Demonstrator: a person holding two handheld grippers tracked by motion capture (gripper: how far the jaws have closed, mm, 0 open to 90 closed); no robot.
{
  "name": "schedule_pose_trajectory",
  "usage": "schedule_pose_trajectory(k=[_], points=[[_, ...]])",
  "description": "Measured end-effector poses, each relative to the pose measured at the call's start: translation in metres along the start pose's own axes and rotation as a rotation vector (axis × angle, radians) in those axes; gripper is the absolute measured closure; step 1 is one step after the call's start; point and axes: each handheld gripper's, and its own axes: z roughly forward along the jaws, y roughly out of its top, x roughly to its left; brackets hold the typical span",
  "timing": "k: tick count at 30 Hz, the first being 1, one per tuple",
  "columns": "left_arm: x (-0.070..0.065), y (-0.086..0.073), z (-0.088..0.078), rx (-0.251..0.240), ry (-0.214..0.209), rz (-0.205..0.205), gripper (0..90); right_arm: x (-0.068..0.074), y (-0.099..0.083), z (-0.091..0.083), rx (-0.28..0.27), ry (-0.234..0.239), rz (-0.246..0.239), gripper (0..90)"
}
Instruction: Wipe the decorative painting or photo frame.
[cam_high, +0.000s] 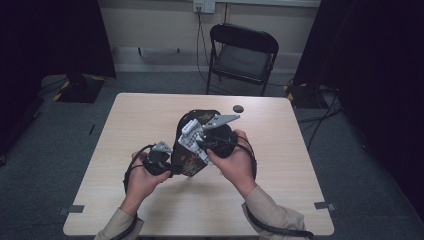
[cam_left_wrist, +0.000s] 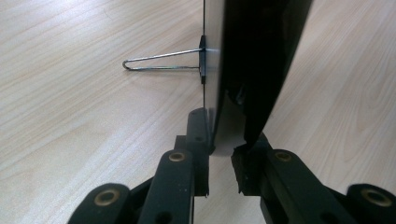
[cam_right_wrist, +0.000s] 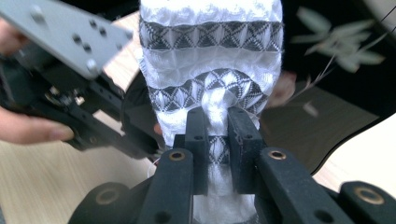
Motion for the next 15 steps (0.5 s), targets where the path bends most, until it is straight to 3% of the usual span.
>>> schedule_pose_trajectory(k=[15], points=[[0.000, 0.000, 0.000, 0.004, -0.001, 0.010, 78.5, -0.010, -0.065, 0.038, 0.102, 0.013, 0.073, 80.4]])
